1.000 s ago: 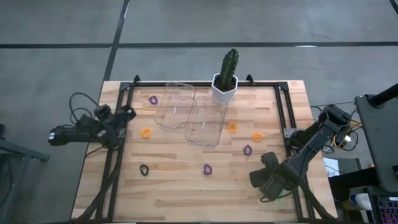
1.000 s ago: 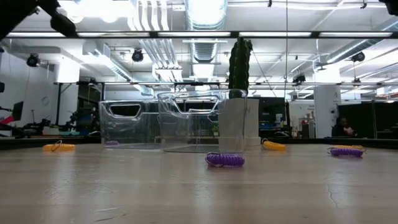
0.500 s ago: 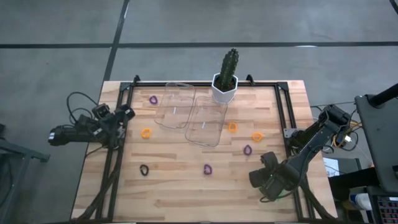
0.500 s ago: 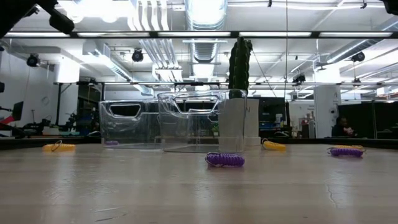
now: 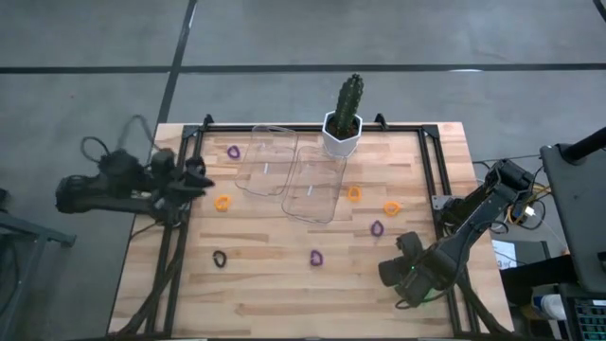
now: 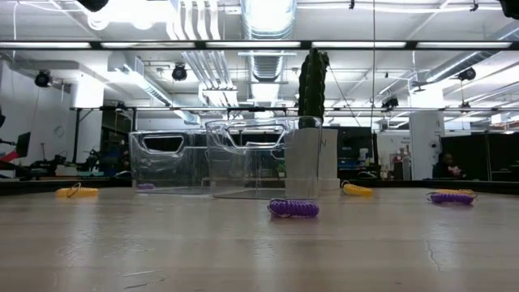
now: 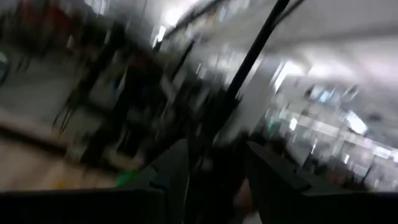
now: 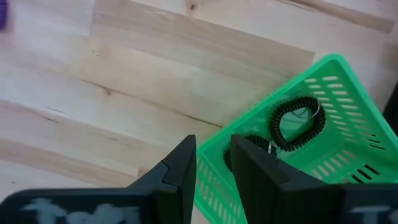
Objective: Sort spring keychains
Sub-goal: Put the black spring keychain into the green basket
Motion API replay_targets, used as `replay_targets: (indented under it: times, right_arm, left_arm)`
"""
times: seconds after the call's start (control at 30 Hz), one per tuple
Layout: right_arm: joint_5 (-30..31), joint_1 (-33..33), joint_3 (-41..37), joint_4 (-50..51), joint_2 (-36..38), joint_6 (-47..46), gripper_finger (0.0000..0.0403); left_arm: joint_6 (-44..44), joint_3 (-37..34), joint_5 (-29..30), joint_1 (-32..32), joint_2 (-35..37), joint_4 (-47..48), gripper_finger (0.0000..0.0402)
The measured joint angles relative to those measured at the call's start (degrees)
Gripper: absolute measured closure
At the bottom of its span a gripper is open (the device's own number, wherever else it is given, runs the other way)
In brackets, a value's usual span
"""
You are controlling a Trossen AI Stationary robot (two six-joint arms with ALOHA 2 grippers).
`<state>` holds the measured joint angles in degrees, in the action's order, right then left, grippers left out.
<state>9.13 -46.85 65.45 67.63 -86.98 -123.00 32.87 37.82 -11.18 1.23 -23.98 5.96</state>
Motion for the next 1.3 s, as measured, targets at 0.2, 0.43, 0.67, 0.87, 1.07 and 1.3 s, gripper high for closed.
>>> replay_targets:
  times: [0.2, 0.43, 0.67, 0.87, 1.07, 1.3]
  right_arm:
    - [0.2, 0.0, 0.0, -0.3, 0.0, 0.3, 0.0304]
    - [14.6, 0.1, 0.0, -0.6, 0.4, 0.7, 0.0307]
    - [32.1, 0.9, 1.7, -0.9, 2.9, 7.9, 0.0324]
    - [44.2, 3.4, 2.2, -0.8, 9.4, 21.7, 0.0337]
    - [45.0, 7.7, 1.7, -0.7, 19.6, 40.6, 0.034]
    - [45.0, 10.2, 1.7, -1.6, 31.3, 58.8, 0.034]
  left_arm:
    - [1.5, 14.8, -0.8, 0.0, -11.7, 36.7, 0.025]
    - [7.8, 15.6, -0.8, 0.1, -16.4, 51.4, 0.025]
    - [15.8, 11.7, -0.4, 1.6, -16.2, 54.6, 0.025]
    - [23.6, 8.3, 7.7, 8.9, -16.4, 54.4, 0.025]
    - [34.3, 7.9, 20.2, 19.5, -17.0, 54.2, 0.025]
    - [45.4, 7.9, 28.0, 28.6, -23.0, 54.1, 0.025]
